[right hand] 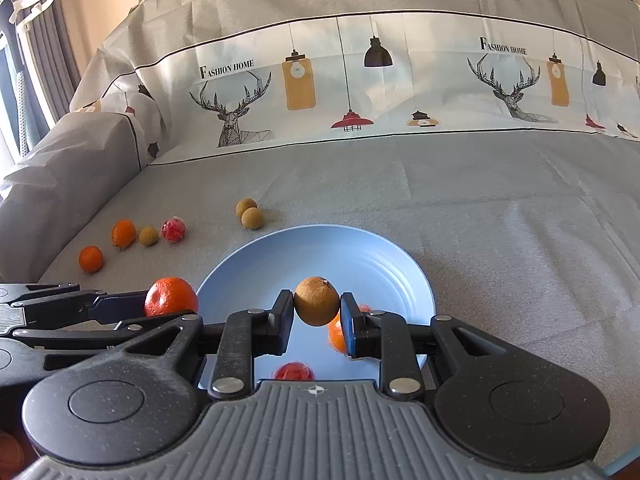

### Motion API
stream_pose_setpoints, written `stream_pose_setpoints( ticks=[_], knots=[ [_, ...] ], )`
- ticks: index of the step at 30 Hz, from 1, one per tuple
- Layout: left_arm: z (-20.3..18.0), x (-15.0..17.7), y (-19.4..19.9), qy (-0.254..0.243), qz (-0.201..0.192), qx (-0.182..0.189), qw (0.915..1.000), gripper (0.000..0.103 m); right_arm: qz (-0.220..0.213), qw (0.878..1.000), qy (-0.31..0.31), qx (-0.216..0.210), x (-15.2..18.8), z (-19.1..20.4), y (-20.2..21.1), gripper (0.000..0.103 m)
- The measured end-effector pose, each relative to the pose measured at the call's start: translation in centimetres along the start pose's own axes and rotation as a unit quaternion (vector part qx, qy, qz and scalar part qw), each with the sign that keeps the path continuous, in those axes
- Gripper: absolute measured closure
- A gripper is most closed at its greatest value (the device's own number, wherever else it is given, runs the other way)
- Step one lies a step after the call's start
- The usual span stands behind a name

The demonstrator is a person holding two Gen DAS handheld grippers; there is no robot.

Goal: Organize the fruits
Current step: 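Lower the orange and longan into the blue plate and open both tools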

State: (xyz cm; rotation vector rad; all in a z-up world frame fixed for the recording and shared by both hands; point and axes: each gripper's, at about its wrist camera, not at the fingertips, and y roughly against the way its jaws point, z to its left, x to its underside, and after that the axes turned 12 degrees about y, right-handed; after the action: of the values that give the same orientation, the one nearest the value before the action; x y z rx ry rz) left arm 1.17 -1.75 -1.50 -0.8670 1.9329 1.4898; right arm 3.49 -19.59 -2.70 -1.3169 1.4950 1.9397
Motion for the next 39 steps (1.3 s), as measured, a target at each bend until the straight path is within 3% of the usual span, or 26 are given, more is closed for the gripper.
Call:
stream_pose_setpoints(
  ticks=[39],
  knots=[
    [-0.46,0.36,-0.39,-0.011,0.006,0.0,0.9999,0.064,0.011,1.0,0.012,-0.004,0.32,0.75,-0.47,0.077]
  ],
)
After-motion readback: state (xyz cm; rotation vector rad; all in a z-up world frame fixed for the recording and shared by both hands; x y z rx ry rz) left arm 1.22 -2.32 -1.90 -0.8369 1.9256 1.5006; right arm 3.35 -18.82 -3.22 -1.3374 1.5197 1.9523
